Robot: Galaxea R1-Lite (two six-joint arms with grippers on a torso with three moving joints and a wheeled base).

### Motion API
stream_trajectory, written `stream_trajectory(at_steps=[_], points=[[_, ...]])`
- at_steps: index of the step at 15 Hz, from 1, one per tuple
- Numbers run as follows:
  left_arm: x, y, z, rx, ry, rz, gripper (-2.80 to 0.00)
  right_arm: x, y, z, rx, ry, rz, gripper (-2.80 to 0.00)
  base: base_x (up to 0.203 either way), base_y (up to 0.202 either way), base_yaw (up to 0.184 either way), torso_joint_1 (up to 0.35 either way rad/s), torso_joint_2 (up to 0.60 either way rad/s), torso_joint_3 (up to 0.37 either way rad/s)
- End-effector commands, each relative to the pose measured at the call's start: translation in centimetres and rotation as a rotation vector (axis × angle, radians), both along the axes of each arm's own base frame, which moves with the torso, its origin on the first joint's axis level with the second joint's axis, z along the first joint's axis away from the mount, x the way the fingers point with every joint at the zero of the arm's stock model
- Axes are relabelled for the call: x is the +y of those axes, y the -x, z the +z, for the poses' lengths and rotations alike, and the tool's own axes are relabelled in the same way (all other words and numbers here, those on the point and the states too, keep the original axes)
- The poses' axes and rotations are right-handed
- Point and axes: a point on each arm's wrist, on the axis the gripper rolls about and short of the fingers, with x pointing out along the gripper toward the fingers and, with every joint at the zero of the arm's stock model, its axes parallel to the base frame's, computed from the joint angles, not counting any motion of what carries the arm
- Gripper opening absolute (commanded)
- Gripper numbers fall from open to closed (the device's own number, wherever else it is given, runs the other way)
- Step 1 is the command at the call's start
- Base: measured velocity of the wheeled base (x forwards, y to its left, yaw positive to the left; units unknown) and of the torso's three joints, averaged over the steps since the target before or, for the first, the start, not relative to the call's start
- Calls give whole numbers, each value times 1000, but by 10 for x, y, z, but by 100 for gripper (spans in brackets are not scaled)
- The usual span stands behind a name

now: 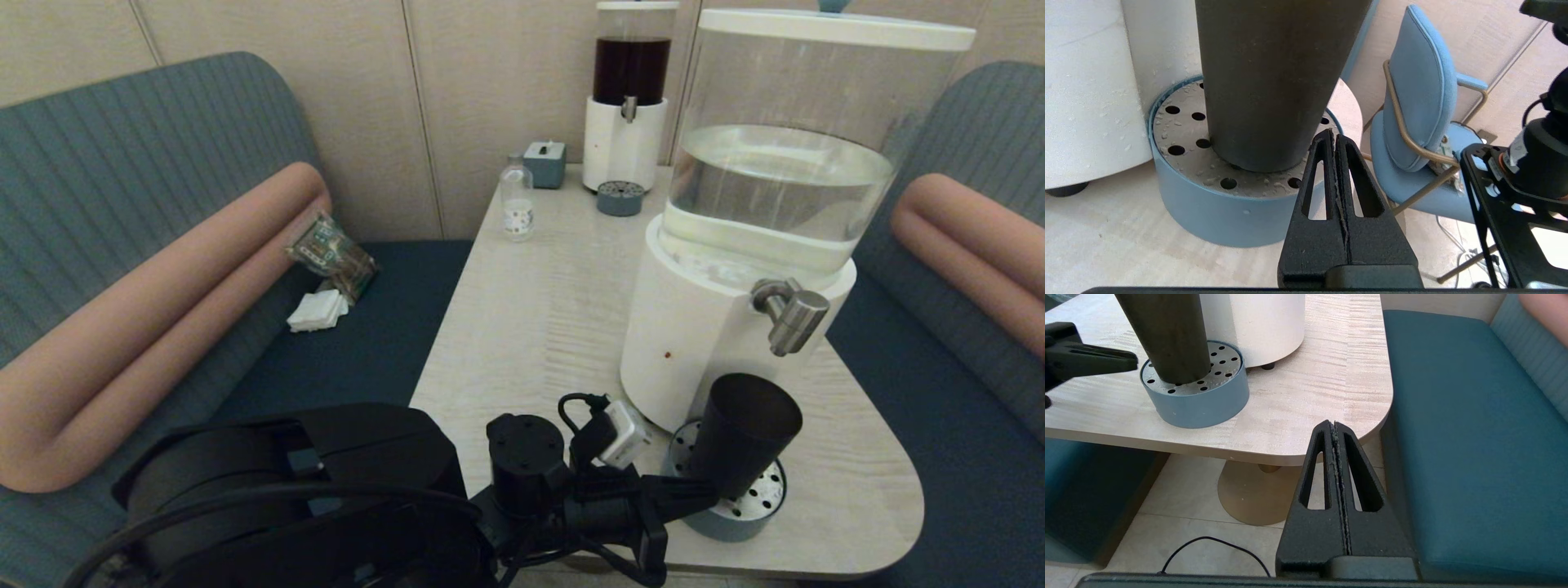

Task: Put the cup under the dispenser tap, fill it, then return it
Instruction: Turn on the faucet

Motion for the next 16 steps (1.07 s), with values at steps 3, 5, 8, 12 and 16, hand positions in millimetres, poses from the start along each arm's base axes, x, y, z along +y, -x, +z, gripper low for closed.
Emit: stream_trajectory(at_steps=[3,5,8,12,16], points=[[-4,-4,-6,-4,5,-3,-280,0,0,0,-1,0,1,-280,0,0,0,0,0,0],[-7,-7,-5,-15,17,-2,-280,0,0,0,-1,0,1,-280,0,0,0,0,0,0],[-9,-11,-6,-21,23,2,-280,0,0,0,-1,0,1,-280,0,0,0,0,0,0],[-10,-13,-5,-27,30,6,-280,0,0,0,-1,0,1,-280,0,0,0,0,0,0],[-9,-14,-4,-28,31,9,-280,0,0,0,-1,0,1,-280,0,0,0,0,0,0]])
